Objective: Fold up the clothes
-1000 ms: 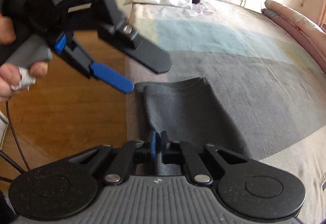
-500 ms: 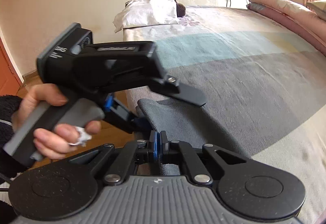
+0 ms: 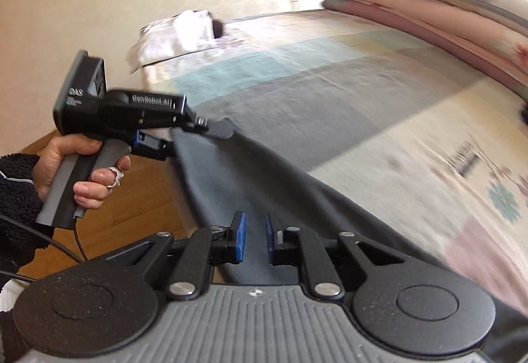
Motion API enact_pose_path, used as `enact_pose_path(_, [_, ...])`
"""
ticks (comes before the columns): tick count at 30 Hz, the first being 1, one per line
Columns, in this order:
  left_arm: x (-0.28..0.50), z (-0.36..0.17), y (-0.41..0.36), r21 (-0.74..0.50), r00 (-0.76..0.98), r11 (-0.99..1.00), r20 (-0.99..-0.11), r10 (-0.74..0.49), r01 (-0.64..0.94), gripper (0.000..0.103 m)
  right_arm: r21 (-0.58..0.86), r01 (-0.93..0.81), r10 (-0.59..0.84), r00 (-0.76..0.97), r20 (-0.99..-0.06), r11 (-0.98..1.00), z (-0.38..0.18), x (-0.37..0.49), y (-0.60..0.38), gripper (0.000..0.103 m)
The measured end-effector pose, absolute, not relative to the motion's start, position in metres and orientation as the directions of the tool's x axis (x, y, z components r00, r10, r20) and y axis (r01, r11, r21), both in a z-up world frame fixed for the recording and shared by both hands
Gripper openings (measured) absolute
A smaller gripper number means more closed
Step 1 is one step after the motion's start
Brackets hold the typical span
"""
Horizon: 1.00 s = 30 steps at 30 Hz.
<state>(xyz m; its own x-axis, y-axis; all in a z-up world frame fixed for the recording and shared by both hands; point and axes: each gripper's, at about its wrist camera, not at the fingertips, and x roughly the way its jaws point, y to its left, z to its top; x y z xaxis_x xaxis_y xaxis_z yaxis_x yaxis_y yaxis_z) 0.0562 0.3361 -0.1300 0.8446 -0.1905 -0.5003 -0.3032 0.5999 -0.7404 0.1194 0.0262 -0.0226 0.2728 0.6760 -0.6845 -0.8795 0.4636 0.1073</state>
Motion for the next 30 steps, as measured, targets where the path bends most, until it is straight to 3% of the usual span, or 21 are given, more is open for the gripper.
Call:
enact_pose_path(2, [0.06,-0.129,0.335,-0.718,0.84,0.619,-0.517,-0.166,-0.32,0.058,0.118,-0.846,0.667,0.315,-0.675,0.519,-0.022,0.118,0.004,0.02])
enact_pose_path(3, [0.061,-0.128,0.334,-0.707,0.838,0.627,-0.524,-0.153,-0.327,0.049,0.123,-0.827,0.66,0.338,-0.671,0.549,-0.022,0.117,-0.007,0.022])
enact_pose_path(4, [0.063,-0.127,0.334,-0.695,0.835,0.636,-0.531,-0.14,-0.335,0.025,0.129,-0.806,0.652,0.36,-0.667,0.577,-0.023,0.117,-0.019,0.024])
enact_pose_path(6, [0.066,-0.123,0.327,-0.605,0.801,0.7,-0.594,-0.08,-0.379,0.001,0.135,-0.752,0.619,0.411,-0.669,0.645,-0.029,0.114,-0.045,0.03])
enact_pose_path(14, [0.06,-0.083,0.311,-0.415,0.814,0.843,-0.579,0.045,-0.342,0.0,0.187,-0.495,0.462,0.521,-0.718,0.849,-0.059,0.104,-0.15,0.036])
enact_pose_path(18, [0.062,-0.064,0.32,-0.383,0.82,0.851,-0.565,0.092,-0.36,0.0,0.207,-0.395,0.416,0.57,-0.709,0.895,-0.061,0.099,-0.188,0.038])
enact_pose_path(23, [0.072,-0.086,0.322,-0.336,0.753,0.839,-0.646,0.125,-0.428,0.0,0.221,-0.325,0.382,0.613,-0.692,0.92,-0.061,0.098,-0.212,0.039])
enact_pose_path(30, [0.056,-0.082,0.331,-0.335,0.756,0.824,-0.634,0.162,-0.458,0.0,0.221,-0.26,0.339,0.648,-0.682,0.94,-0.06,0.101,-0.237,0.041])
